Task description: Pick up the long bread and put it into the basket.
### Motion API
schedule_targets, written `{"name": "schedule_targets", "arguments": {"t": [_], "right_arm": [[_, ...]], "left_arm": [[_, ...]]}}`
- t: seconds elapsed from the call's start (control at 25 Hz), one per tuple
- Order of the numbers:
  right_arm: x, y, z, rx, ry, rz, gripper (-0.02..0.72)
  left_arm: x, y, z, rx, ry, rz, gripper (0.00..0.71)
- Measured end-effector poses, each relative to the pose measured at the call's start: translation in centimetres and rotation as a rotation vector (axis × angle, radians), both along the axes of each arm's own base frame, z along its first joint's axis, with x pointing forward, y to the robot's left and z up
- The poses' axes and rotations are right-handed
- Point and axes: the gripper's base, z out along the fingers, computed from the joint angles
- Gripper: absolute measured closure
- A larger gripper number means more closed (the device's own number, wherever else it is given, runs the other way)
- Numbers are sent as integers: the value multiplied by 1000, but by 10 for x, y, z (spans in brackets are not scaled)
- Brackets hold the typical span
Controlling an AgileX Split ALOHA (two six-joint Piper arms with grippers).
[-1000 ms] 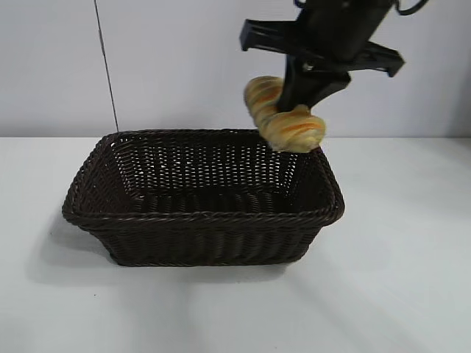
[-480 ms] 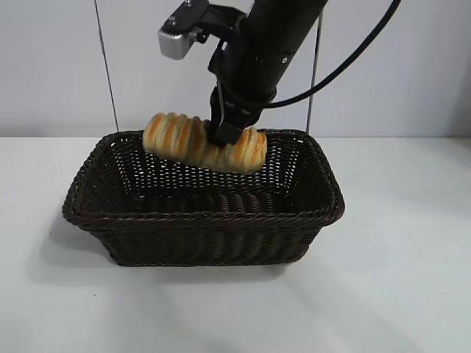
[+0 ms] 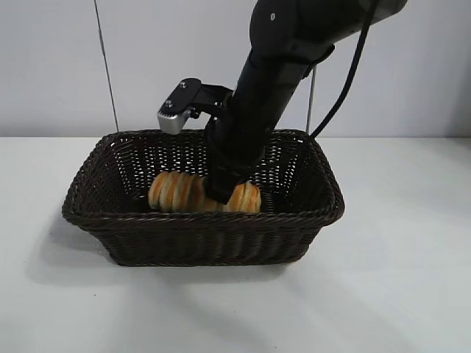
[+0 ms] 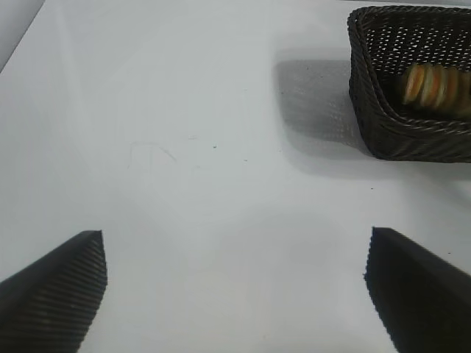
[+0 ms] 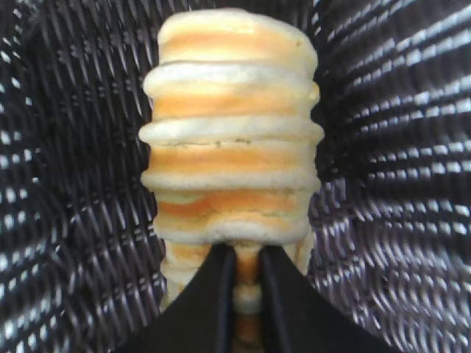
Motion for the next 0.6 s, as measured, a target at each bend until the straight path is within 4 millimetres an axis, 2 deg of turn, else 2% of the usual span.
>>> {"name": "schedule_targets", "arguments": {"t": [0.08, 0.2, 0.4, 0.6], "right_arm": [[2, 1, 12, 9, 24, -29, 40], [3, 2, 35, 25, 79, -131, 18], [7, -2, 96, 90, 117, -397, 10], [13, -18, 156, 187, -4, -647, 9]], "left_arm": [[0, 0, 0, 0, 0, 0, 25], [0, 0, 0, 0, 0, 0, 25], [0, 0, 0, 0, 0, 0, 25], [0, 0, 0, 0, 0, 0, 25]]}}
